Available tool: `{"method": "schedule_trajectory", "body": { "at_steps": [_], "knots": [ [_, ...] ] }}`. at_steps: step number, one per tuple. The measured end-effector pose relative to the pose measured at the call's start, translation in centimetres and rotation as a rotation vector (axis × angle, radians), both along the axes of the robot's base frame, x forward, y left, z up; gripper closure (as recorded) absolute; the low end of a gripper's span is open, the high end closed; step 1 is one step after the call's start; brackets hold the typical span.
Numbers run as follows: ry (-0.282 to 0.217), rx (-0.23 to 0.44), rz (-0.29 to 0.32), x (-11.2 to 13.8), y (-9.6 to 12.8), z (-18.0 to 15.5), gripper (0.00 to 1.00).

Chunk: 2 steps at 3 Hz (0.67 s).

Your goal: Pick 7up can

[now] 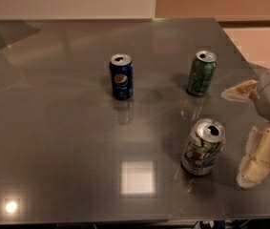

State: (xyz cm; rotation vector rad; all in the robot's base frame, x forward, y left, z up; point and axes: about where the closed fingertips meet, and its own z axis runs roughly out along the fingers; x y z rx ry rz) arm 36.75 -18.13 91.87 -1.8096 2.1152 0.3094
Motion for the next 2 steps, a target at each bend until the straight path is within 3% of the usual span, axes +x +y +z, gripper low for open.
{"method": "schedule_trajectory", "body": {
  "at_steps": [1, 2],
  "knots": [
    [0.006, 0.058, 0.04, -1.2, 0.9, -2.2, 0.0],
    [-0.002, 0.116, 0.051, -0.8, 1.6, -3.6, 0.0]
  ]
}}
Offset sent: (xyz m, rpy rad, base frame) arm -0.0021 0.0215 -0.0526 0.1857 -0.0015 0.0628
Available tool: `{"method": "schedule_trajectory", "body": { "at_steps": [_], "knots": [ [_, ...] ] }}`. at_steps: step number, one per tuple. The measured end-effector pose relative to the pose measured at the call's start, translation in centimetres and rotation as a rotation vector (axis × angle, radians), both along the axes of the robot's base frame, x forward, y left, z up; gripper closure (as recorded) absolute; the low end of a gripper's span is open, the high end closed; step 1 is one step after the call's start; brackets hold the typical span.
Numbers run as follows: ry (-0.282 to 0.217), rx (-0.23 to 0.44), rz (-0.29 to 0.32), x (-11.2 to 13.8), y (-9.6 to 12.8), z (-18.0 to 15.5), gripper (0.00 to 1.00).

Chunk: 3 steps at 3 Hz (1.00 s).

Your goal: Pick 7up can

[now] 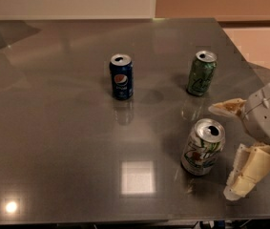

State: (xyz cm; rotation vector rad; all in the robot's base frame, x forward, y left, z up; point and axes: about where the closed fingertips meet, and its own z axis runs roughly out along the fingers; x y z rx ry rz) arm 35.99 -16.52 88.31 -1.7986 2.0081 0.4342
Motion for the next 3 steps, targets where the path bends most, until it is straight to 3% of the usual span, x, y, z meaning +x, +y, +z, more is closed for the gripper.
{"method": "schedule_trajectory", "body": {
  "at_steps": [3],
  "knots": [
    [-0.028, 0.157, -0.009, 0.4, 2.0, -0.6, 0.0]
  ]
}}
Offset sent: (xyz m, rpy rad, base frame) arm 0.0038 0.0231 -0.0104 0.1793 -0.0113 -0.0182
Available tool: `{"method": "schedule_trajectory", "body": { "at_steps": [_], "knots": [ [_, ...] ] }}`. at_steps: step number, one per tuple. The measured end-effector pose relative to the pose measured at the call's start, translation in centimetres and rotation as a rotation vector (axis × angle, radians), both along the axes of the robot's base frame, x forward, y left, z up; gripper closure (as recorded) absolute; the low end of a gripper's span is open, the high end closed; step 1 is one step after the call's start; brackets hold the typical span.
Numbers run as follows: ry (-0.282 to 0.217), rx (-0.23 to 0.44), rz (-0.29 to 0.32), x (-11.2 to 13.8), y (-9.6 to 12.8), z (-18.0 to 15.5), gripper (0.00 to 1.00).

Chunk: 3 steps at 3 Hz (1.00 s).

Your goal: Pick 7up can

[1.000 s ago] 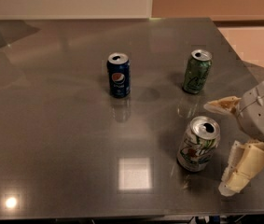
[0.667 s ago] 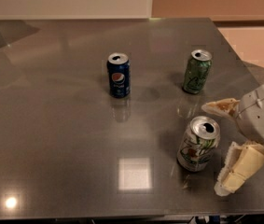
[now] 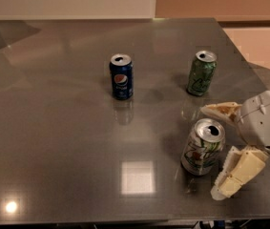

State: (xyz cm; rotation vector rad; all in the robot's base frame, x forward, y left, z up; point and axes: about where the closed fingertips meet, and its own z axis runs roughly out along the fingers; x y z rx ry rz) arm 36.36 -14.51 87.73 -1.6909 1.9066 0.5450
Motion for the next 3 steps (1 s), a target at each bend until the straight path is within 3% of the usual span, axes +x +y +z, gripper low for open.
{"method": "schedule_trajectory", "body": {
  "at_steps": [1, 3],
  "knots": [
    [0.003, 0.04, -0.001, 0.3, -0.1, -0.1, 0.18],
    [0.011, 0.106, -0.014, 1.0, -0.5, 1.0, 0.65]
  ]
}}
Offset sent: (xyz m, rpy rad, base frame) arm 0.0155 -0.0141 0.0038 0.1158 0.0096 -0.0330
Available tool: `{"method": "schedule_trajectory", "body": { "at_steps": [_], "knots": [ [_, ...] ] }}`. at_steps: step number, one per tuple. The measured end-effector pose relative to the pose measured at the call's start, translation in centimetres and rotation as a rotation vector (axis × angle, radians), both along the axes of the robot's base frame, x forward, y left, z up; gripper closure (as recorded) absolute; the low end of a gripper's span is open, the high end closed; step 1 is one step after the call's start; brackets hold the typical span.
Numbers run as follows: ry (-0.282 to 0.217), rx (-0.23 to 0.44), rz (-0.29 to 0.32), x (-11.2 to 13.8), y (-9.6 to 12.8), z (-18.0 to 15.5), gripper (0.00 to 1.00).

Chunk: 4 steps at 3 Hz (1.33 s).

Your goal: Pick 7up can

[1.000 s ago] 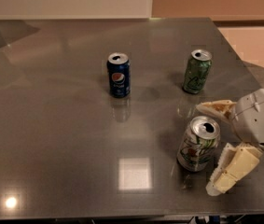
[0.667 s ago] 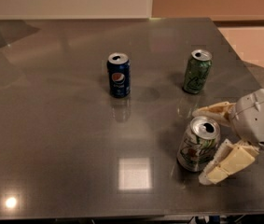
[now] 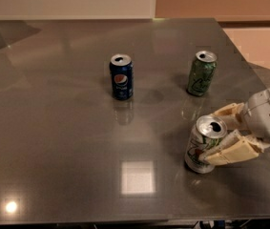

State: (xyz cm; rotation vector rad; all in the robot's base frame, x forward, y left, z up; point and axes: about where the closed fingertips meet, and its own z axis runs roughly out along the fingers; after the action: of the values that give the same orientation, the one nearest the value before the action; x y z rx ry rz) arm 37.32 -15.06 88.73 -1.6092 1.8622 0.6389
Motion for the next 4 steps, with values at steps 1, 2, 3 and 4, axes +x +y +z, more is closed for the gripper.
{"method": "schedule_trajectory", "body": {
  "at_steps": [1, 2, 3, 4],
  "knots": [
    [0.003, 0.006, 0.01, 0.2, 0.1, 1.7, 0.87],
    [0.007, 0.026, 0.026, 0.5, 0.5, 5.0, 1.0],
    [0.011, 0.04, 0.061, 0.7, 1.5, 8.4, 1.0],
    [0.035, 0.057, 0.093, 2.3, 3.6, 11.7, 1.0]
  ]
}}
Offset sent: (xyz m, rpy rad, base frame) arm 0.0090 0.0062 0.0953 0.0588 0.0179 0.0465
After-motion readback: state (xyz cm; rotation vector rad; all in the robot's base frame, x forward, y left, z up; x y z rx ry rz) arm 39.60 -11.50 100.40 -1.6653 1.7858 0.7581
